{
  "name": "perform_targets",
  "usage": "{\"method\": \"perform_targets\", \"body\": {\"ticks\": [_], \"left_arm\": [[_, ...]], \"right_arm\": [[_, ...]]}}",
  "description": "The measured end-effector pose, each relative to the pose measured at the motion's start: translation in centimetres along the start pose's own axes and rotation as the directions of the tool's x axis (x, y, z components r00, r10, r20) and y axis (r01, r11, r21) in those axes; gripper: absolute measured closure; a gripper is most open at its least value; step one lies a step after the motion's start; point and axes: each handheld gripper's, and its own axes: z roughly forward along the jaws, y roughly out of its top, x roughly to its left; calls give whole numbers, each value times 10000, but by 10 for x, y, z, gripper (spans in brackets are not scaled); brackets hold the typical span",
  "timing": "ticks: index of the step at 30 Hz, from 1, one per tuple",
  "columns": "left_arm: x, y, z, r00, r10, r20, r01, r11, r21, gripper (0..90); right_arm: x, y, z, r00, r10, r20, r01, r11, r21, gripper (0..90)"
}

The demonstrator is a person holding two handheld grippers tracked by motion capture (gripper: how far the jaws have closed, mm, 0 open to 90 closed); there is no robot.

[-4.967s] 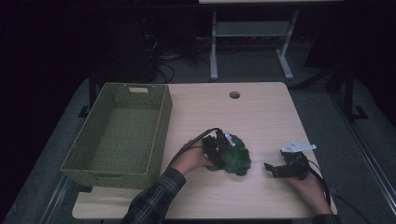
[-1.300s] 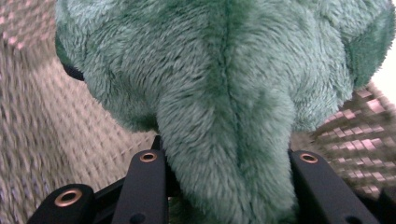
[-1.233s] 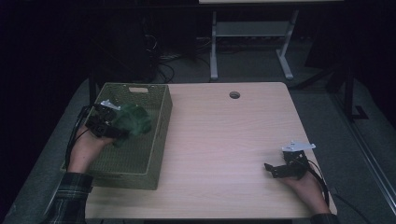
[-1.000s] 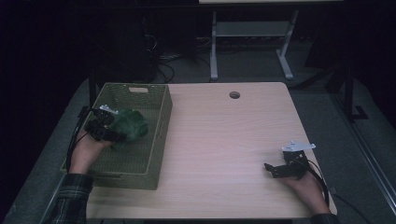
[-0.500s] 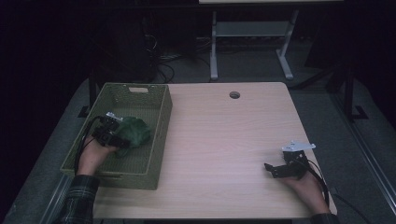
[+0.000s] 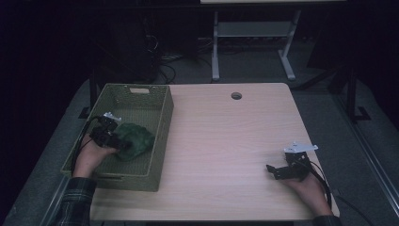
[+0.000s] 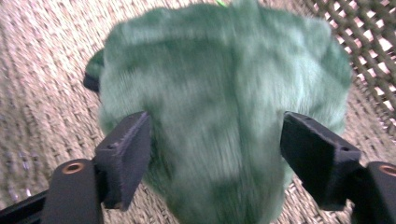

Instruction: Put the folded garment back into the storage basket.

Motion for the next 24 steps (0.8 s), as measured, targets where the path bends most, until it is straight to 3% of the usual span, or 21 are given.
{"method": "perform_targets", "body": {"ticks": [4, 10, 18, 24], "left_arm": [[-3, 6, -13, 9999, -15, -109, 10, 9989, -472, 220], [-17, 21, -26, 9999, 43, 130, -26, 9921, -1254, 213], [-52, 46, -33, 9953, 687, 686, -542, 9793, -1948, 213], [-81, 64, -34, 9874, 1225, 998, -968, 9683, -2304, 213]], "right_arm": [[0, 0, 0, 10000, -2, -3, 2, 10000, 4, 23], [0, 0, 0, 10000, 1, 2, -1, 10000, 0, 23], [0, 0, 0, 10000, 6, 0, -6, 10000, -1, 23], [0, 0, 0, 10000, 6, -6, -6, 10000, -3, 23]]}}
